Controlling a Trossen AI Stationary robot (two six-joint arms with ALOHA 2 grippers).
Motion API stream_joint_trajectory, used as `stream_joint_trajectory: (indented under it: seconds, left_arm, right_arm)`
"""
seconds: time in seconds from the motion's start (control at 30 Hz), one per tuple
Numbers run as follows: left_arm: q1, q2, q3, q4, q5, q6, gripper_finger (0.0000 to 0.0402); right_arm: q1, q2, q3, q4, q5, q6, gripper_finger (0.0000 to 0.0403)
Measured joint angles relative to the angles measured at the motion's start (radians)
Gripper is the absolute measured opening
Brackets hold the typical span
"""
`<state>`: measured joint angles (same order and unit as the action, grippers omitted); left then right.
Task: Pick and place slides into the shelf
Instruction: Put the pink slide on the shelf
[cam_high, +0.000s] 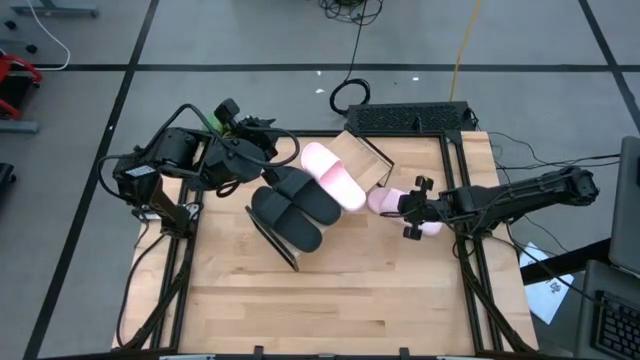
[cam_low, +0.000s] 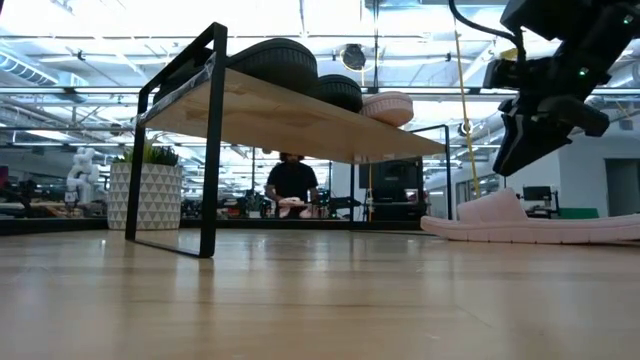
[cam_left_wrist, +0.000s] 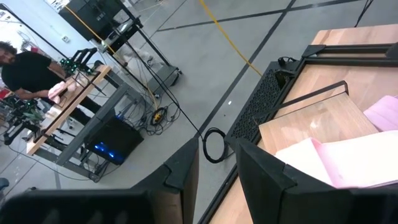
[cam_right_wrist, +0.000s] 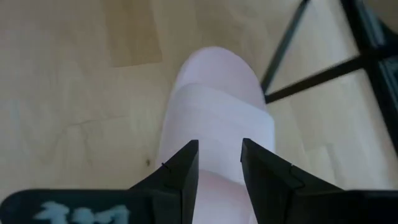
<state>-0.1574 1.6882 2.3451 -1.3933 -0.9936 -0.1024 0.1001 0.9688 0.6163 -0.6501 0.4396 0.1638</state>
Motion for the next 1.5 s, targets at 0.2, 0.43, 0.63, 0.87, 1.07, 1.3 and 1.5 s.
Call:
stream_joint_trajectory:
  seconds: [0.2, 0.43, 0.63, 0.87, 1.07, 1.3, 1.5]
  left_arm:
    - [0.0, 0.0, 0.0, 0.0, 0.0, 0.003, 0.0113]
    - [0.0, 0.0, 0.0, 0.0, 0.0, 0.023, 0.0113]
    - [0.0, 0.0, 0.0, 0.0, 0.0, 0.03, 0.0113]
    - [0.0, 0.0, 0.0, -0.001, 0.0, 0.048, 0.0113]
    - [0.0, 0.0, 0.0, -0.001, 0.0, 0.055, 0.0113]
    - [0.0, 0.0, 0.0, -0.001, 0.001, 0.069, 0.0113]
    - [0.0, 0.0, 0.0, -0.001, 0.001, 0.081, 0.0113]
  right_arm:
    - [0.0, 0.003, 0.0, -0.054, 0.01, 0.144, 0.0109]
    - [0.0, 0.004, 0.0, -0.059, 0.004, 0.161, 0.0109]
    - [0.0, 0.004, 0.0, -0.049, -0.081, 0.14, 0.0109]
    - [0.024, 0.004, 0.0, -0.053, -0.096, 0.146, 0.0109]
    - [0.026, 0.031, 0.0, -0.075, -0.021, 0.188, 0.0109]
    - [0.026, 0.127, 0.0, -0.075, -0.021, 0.188, 0.0109]
    - [0.026, 0.199, 0.001, -0.073, -0.009, 0.188, 0.0109]
